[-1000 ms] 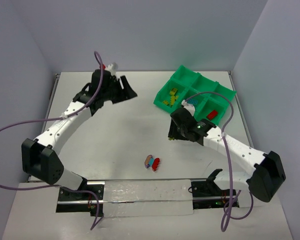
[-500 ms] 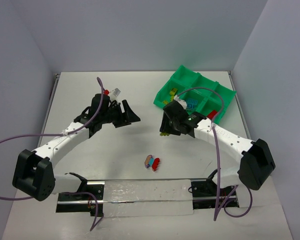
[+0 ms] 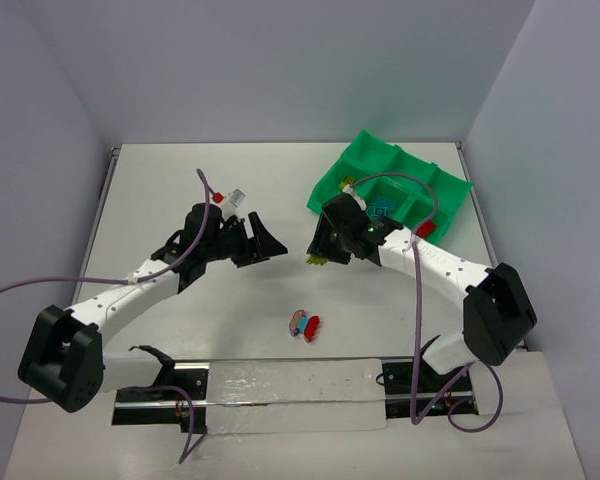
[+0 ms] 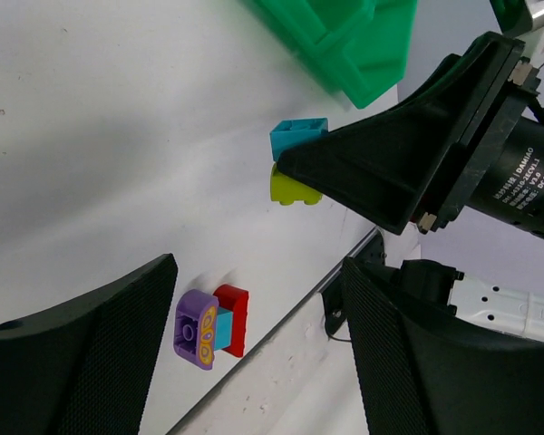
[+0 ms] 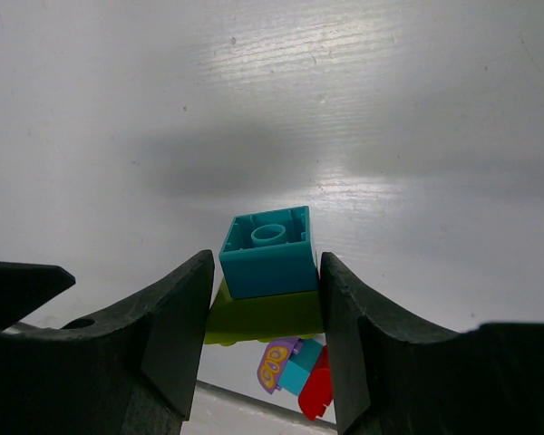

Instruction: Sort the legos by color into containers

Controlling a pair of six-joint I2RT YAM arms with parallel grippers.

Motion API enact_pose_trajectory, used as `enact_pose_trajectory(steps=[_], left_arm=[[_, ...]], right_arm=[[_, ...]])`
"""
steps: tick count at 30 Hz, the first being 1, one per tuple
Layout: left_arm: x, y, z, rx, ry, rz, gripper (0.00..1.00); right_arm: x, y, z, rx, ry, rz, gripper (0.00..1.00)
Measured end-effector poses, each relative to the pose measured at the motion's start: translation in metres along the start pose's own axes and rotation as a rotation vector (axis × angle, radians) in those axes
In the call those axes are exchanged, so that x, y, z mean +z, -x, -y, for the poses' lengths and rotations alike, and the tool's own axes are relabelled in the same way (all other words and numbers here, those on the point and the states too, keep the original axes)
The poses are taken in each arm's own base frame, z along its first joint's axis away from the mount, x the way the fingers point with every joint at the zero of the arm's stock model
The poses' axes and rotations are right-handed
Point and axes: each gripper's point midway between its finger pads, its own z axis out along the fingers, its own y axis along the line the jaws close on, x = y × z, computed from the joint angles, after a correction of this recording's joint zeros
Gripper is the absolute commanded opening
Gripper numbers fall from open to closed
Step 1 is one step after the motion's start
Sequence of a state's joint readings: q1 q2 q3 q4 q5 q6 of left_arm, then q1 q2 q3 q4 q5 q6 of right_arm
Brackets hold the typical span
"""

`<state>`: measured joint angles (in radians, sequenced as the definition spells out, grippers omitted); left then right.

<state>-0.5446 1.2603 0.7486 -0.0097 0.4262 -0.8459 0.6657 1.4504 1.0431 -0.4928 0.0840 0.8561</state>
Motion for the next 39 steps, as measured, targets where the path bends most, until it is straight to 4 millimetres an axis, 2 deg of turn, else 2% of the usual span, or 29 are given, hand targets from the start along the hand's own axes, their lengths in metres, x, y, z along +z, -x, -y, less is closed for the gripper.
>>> enact_pose_trajectory(steps=[5,17,24,30,39], left_arm=[[-0.003,-0.002,0.001,-0.001,-0.01,0.01,0.9],[0.012,-0.012,0.006,0.022,-0.039,-0.023,0.85],[0.017,-0.004,0.02,0.06,-0.099,0.024,0.88],[0.02,0.002,0.03,0.083,-0.136,0.069,0.89],[0.021,0.011,0.034,0.104,-0.149,0.115,0.82]], right_arm=[[0.0,0.003,-0.006,0.023,0.024,0.001,0.15],[-0.002,0.005,-0.016,0.071,0.053,-0.001,0.16],[-0.01,0.015,-0.032,0.113,0.094,0.015,0.16],[-0.011,0.017,-0.039,0.201,0.115,0.006,0.17],[-0.014,0.017,-0.06,0.319,0.219,-0.035,0.17]])
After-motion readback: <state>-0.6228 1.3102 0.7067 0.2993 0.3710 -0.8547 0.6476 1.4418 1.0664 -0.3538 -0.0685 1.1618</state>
